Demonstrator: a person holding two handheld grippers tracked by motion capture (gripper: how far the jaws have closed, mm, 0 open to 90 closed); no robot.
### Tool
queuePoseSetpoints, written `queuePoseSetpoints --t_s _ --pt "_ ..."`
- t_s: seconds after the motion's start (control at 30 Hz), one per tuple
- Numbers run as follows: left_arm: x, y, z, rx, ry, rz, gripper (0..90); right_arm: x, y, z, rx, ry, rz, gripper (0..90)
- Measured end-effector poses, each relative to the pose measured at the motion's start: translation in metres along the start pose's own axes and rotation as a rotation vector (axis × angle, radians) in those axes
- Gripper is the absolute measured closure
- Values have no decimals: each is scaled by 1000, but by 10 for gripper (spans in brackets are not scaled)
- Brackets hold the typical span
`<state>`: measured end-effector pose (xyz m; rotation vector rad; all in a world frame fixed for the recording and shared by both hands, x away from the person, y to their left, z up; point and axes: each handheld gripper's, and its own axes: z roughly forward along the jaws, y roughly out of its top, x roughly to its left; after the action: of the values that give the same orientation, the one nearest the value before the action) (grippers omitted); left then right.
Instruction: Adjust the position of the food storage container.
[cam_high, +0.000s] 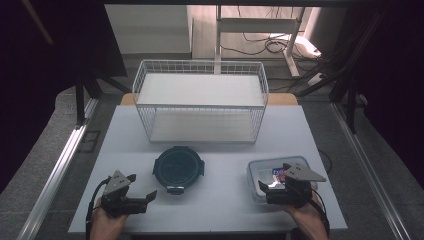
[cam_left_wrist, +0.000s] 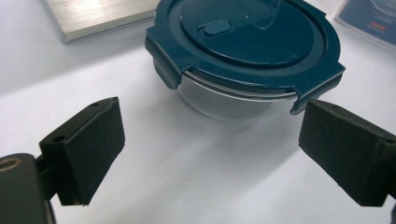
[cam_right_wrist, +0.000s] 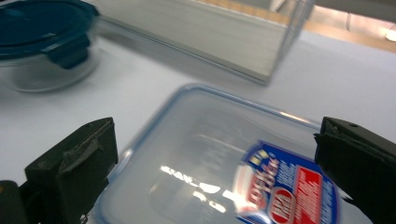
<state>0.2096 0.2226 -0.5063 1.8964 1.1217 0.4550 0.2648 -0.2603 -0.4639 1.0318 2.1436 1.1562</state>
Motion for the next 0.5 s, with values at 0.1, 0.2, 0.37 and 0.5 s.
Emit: queuePoseSetpoints --t_s 0.1,0.2,0.37,0.5 --pt "0 -1 5 11 -16 8 69 -2 -1 0 8 -12 14 0" --pt "0 -1 8 14 -55 -11 66 -3 0 -2 11 3 37 0" --pt "-1 0 6 -4 -55 2 49 -3 -2 0 29 9 54 0" --pt "2 0 5 -17 -53 -16 46 -3 -3 3 45 25 53 13"
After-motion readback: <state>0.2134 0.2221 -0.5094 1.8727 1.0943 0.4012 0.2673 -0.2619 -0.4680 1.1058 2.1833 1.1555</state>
